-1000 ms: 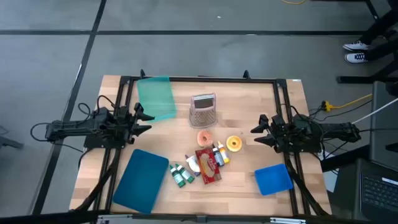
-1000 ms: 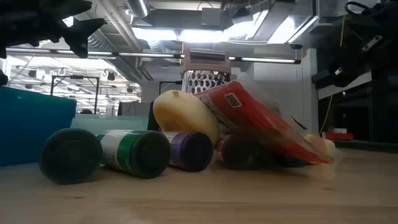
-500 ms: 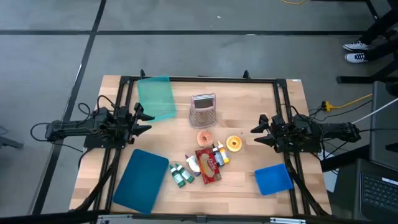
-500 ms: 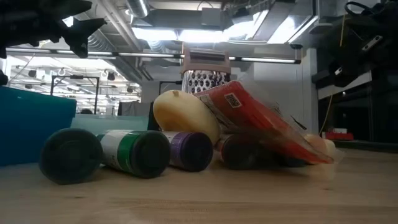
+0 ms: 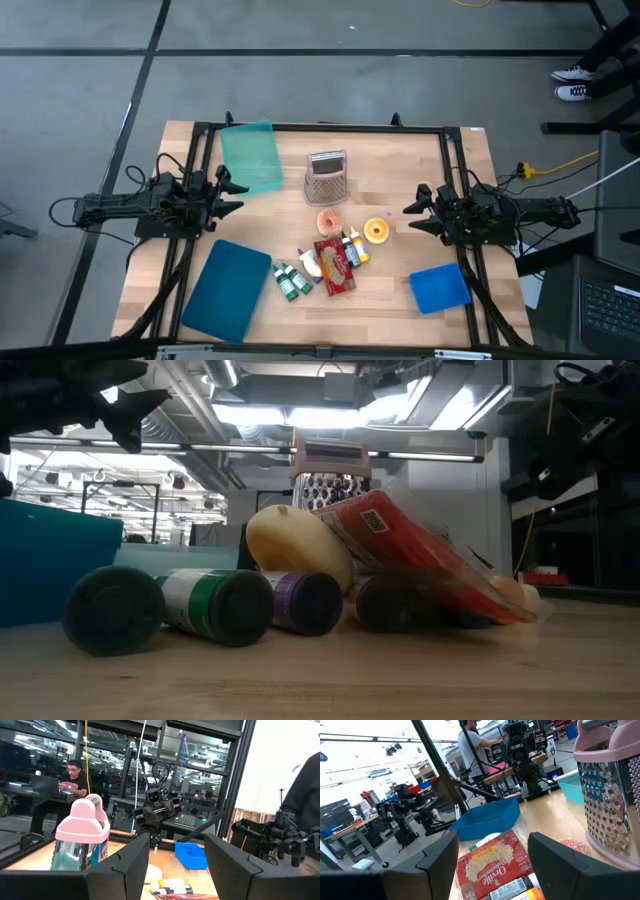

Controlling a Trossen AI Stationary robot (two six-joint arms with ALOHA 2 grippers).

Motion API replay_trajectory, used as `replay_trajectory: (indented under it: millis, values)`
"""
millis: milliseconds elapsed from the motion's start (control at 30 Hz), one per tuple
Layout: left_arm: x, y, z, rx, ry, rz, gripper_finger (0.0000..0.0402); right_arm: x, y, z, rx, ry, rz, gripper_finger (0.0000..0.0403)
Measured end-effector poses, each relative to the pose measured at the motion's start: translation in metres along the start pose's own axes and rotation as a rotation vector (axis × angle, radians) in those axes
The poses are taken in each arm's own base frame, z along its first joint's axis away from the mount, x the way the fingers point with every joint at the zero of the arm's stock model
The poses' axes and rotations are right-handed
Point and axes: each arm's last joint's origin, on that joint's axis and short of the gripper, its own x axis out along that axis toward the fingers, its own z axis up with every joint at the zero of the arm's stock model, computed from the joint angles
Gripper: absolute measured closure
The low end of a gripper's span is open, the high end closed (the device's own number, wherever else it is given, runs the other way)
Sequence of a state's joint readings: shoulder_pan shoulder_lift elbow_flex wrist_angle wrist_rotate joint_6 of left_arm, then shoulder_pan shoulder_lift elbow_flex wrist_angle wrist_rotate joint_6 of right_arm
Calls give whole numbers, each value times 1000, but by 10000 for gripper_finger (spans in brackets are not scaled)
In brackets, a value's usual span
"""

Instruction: Pick & Place Food Item

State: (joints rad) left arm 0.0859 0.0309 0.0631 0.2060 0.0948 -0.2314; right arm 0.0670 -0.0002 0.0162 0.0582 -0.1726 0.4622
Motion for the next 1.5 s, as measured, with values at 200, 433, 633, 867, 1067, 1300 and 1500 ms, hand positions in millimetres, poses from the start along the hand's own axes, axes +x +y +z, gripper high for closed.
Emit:
replay_trajectory:
  millis: [200,433,633,867,1067,1300,1500]
  values:
    - [0,0,0,0,0,0,217,0,0,0,0,0,0,167]
    - [0,0,0,0,0,0,217,0,1,6,-39,-77,-18,167]
    - [0,0,0,0,0,0,217,-2,-6,11,-44,-219,-286,167]
    - [0,0,0,0,0,0,217,-5,-11,14,57,-354,-486,167]
    - [0,0,0,0,0,0,217,-7,-8,22,136,-479,-477,167]
    - [0,2,3,-30,-44,69,217,-9,-7,27,347,-595,-432,167]
    - [-2,3,17,-126,-232,188,217,-10,-8,28,465,-658,-434,167]
